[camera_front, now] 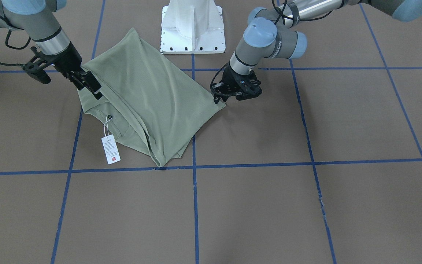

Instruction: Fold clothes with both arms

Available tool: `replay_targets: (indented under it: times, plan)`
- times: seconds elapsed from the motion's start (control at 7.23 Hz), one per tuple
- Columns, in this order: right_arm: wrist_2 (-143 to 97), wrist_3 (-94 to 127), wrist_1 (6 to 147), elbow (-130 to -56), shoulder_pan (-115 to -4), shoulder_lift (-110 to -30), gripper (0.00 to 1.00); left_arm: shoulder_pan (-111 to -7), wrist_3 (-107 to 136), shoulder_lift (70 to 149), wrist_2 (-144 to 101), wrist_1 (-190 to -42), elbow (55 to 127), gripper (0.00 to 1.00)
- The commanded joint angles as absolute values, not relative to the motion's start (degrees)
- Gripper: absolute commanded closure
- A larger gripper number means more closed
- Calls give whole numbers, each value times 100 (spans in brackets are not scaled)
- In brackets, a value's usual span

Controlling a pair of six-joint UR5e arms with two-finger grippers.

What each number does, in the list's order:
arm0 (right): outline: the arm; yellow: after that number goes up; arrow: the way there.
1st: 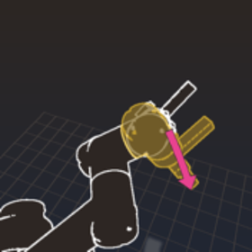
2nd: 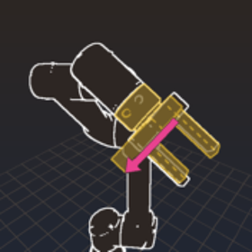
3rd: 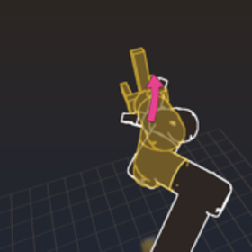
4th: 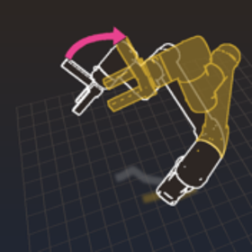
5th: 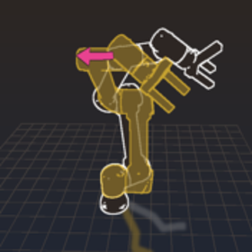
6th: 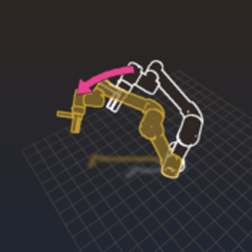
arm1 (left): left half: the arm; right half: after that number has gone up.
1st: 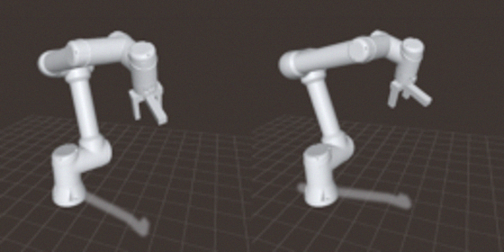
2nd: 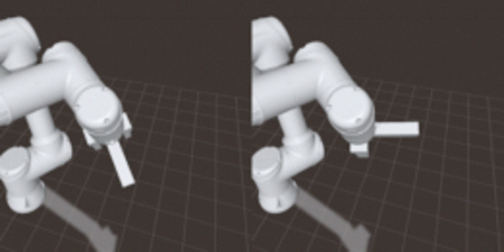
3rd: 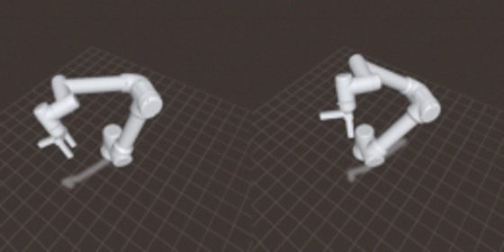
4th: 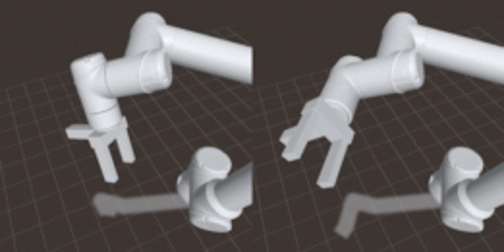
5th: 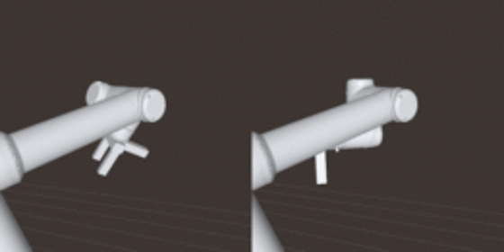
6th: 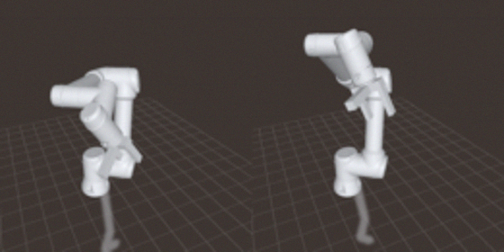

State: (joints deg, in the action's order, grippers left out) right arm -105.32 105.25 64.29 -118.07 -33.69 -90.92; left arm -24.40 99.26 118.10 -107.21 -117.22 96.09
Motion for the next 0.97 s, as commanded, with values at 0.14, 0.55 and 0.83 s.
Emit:
replay_targets:
  times: [0.14,0.55,0.83]
  plan:
    - [-10529,10450,6548,-11567,-3436,-8756,0,-2452,9905,11821,-10504,-11725,9615,100]
    - [-10529,10450,6539,-11575,-3445,-8719,0,-3117,9365,11882,-10364,-11742,9607,100]
    - [-10521,10459,6548,-11566,-3437,-8675,0,-3802,9132,12572,-10310,-11821,8638,100]
